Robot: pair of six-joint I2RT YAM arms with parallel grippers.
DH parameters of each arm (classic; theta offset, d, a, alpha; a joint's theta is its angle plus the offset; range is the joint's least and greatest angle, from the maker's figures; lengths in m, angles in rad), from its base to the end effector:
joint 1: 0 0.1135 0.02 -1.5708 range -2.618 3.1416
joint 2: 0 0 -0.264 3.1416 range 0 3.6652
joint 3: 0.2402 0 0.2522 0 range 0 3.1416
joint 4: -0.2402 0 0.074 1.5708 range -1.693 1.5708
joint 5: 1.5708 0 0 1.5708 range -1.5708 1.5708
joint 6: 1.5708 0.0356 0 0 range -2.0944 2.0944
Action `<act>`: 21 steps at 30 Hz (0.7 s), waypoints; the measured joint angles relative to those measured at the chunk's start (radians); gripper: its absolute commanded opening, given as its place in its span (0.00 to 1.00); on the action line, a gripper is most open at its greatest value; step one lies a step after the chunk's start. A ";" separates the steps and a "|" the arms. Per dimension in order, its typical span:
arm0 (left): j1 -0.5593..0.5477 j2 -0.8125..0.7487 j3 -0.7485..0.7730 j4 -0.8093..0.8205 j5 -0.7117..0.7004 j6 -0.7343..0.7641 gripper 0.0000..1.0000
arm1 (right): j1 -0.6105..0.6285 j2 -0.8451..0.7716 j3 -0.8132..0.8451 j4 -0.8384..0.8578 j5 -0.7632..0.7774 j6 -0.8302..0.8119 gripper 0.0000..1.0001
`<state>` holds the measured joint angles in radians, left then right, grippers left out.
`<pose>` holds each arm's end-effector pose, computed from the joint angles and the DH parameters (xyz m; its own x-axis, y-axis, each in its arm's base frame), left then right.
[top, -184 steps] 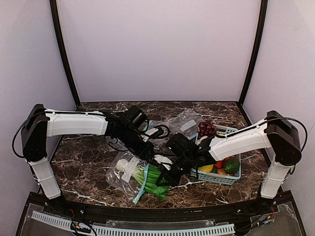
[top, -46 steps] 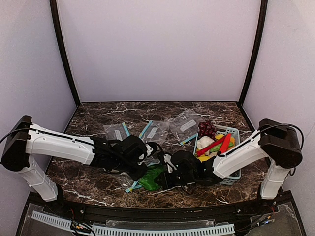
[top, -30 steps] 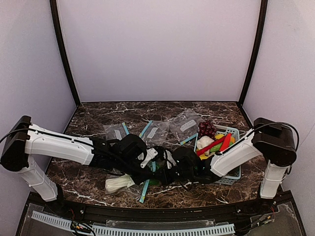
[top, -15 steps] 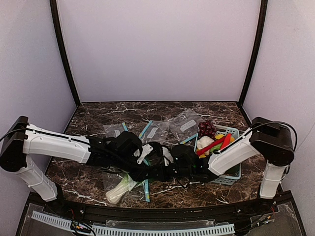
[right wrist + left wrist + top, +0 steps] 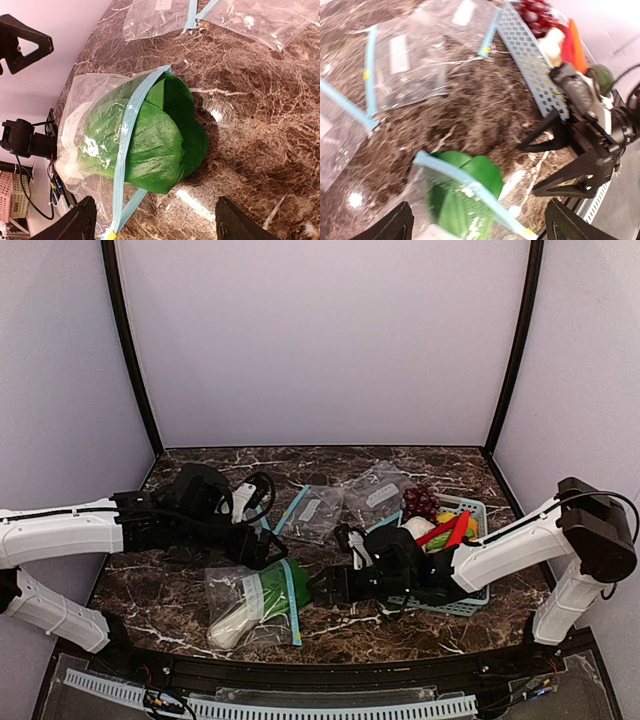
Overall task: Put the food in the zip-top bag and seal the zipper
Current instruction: Adjust the fake vegetable in the zipper food storage bag.
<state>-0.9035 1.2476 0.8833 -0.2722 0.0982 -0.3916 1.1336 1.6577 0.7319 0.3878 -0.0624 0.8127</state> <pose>0.1671 -0.2177 0.2676 -0.6570 0.2201 -0.7211 0.6273 0.6902 -0.3608 0.1386 0.3019 0.1607 -0.8222 -0.0475 -0.5672 -0.4797 0.5943 0.6455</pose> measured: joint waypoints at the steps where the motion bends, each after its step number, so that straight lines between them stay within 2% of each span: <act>1: 0.024 -0.017 -0.015 -0.006 0.005 -0.008 0.92 | 0.002 0.000 0.000 -0.002 -0.004 0.027 0.76; 7: 0.140 -0.017 -0.068 -0.035 0.078 -0.029 0.90 | 0.005 0.052 0.015 -0.002 -0.017 0.153 0.68; 11: 0.181 0.076 -0.032 -0.043 0.129 -0.010 0.78 | 0.005 0.117 0.051 -0.001 -0.024 0.207 0.65; 18: 0.228 0.254 0.039 -0.034 0.185 0.033 0.76 | 0.002 0.187 0.109 0.009 -0.028 0.244 0.59; 20: 0.229 0.301 0.066 -0.032 0.189 0.046 0.72 | -0.002 0.204 0.124 0.016 -0.035 0.244 0.57; 21: 0.229 0.317 0.074 -0.030 0.190 0.050 0.66 | -0.002 0.213 0.131 0.019 -0.040 0.244 0.55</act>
<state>-0.6743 1.5646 0.9573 -0.3019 0.2878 -0.3416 1.1313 1.8709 0.8631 0.4068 -0.1020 1.0565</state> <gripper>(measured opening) 0.751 0.584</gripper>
